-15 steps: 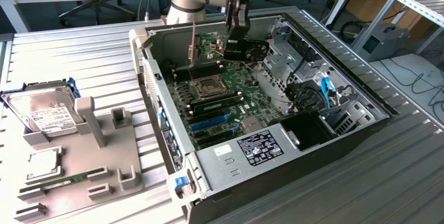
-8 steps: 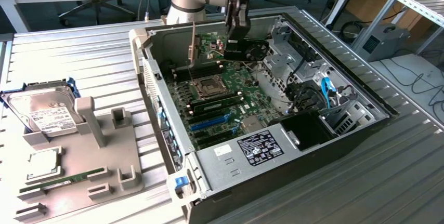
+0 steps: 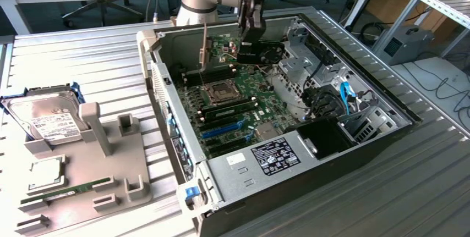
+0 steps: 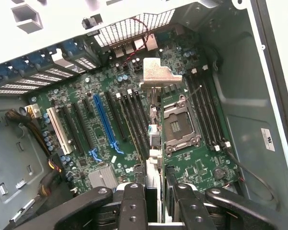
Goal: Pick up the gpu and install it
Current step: 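Insert the gpu into the slot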
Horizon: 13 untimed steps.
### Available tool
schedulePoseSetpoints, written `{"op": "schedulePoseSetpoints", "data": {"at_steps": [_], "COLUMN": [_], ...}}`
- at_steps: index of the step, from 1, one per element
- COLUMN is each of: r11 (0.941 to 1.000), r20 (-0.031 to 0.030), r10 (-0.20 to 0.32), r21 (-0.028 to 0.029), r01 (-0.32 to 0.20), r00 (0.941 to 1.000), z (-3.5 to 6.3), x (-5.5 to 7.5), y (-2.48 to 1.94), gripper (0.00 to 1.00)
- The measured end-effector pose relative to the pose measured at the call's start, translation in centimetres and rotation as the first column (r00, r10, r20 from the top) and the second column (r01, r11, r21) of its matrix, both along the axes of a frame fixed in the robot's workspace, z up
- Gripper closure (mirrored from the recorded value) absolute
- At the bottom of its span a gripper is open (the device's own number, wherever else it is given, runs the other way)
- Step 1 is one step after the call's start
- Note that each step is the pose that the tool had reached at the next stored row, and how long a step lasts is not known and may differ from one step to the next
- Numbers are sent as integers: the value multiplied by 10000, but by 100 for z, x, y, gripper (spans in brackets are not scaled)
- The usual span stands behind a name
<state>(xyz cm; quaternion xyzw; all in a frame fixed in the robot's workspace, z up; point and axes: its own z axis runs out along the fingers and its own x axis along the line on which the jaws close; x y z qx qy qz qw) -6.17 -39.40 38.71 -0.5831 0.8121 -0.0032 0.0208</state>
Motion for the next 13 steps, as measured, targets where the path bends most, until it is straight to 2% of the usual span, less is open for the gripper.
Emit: {"op": "schedulePoseSetpoints", "data": {"at_steps": [13], "r11": [9996], "r20": [0], "r10": [271], "r21": [0], "r01": [-271], "r00": [9996], "z": [0], "x": [0], "y": [0], "gripper": [73]}}
